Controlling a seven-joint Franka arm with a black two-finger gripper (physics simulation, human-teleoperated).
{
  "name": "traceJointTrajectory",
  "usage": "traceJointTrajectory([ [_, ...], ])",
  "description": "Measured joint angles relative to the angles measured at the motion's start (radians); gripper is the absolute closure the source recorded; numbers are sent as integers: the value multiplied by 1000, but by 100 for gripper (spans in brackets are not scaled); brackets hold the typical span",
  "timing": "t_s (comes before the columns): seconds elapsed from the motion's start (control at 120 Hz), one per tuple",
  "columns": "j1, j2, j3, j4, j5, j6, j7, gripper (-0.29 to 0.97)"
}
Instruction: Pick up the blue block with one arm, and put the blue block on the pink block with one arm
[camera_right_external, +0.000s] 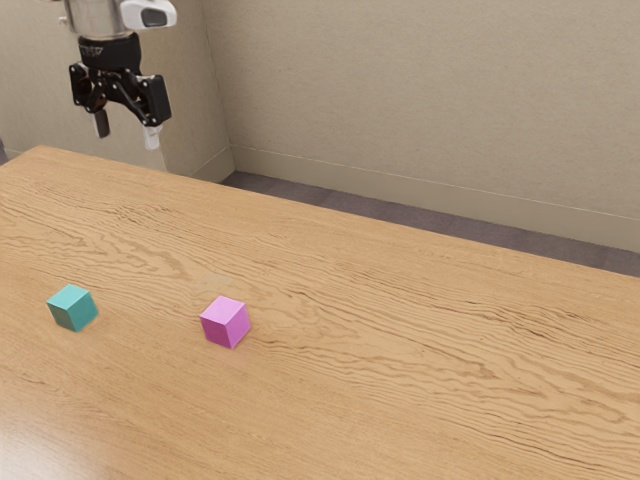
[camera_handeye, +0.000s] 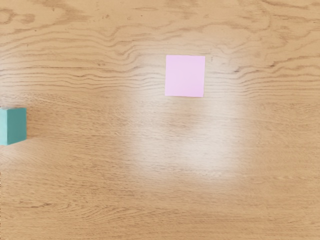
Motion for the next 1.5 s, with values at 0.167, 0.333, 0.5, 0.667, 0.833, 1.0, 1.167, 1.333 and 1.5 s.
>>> traceJointTrajectory([
  [0.167,32,-1,-4,20,3,34,3,0],
  [0.333,21,122,85,303,10,26,20,0],
  [0.5,397,482,114,202,-97,248,78,0],
  [0.667,436,526,67,9,-96,438,121,0],
  [0.833,451,309,50,-338,-46,602,158,0],
  [1.0,485,307,48,-385,-38,670,266,0],
  [1.167,536,363,36,-396,-68,760,402,0],
  [1.333,563,398,0,-413,-93,833,515,0],
  [1.5,581,371,-5,-461,-120,878,557,0],
])
